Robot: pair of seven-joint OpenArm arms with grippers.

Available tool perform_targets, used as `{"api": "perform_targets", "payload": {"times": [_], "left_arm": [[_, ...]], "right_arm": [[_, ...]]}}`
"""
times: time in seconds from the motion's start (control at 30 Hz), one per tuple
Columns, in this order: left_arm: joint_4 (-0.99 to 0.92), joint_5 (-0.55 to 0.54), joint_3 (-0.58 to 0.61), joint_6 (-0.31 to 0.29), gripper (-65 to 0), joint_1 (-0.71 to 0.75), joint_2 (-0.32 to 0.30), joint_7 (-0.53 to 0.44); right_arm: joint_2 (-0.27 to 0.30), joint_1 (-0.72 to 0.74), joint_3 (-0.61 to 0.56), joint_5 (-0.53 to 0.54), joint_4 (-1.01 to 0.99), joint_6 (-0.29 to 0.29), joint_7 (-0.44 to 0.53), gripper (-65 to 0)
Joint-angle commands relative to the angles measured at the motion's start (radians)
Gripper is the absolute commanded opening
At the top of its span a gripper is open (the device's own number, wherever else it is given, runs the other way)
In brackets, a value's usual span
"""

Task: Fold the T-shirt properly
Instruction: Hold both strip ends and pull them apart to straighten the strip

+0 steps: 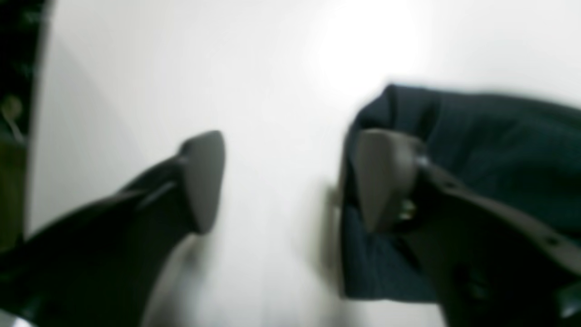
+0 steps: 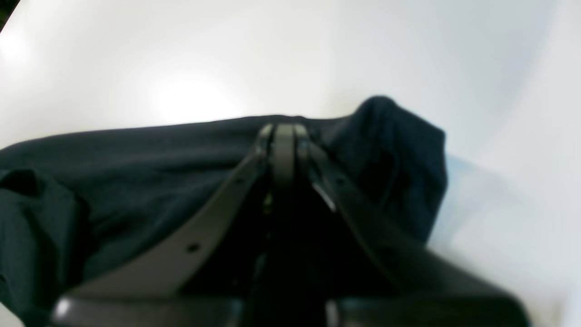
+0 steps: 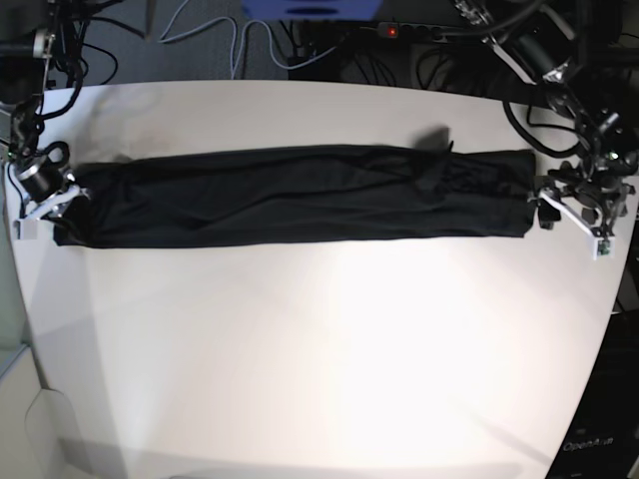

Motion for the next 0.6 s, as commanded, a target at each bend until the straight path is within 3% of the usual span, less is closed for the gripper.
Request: {"api": "perform_targets", "payload": {"times": [0.0,0.23,0.33,0.57], "left_arm": [[0.023,-0.017,-0.004,0.002,-16.0,-0.009,-0.013,-0.014],[0.021,-0.018,0.0,0.002,-14.0,0.023,-0.006,-0.014],[0.027,-0.015,-0.005,0.002,-14.0,0.025,0.034,-0.006],[0.023,-0.017,-0.076,0.002,-14.0,-0.007,0.06,0.112]], "right_arm": [[-0.004,-0.029,-0.011,-0.139,-0.029,-0.094,-0.197,-65.0],[-0.012,-0.029,-0.011,-0.139,-0.029,-0.094,-0.2,-65.0],[-0.019,-0.026,-0.013,-0.153,-0.029,-0.094,-0.2,-65.0],[-0.039,-0.025,-0.01,-0.21,-0.029,-0.094,-0.2,-65.0]]}}
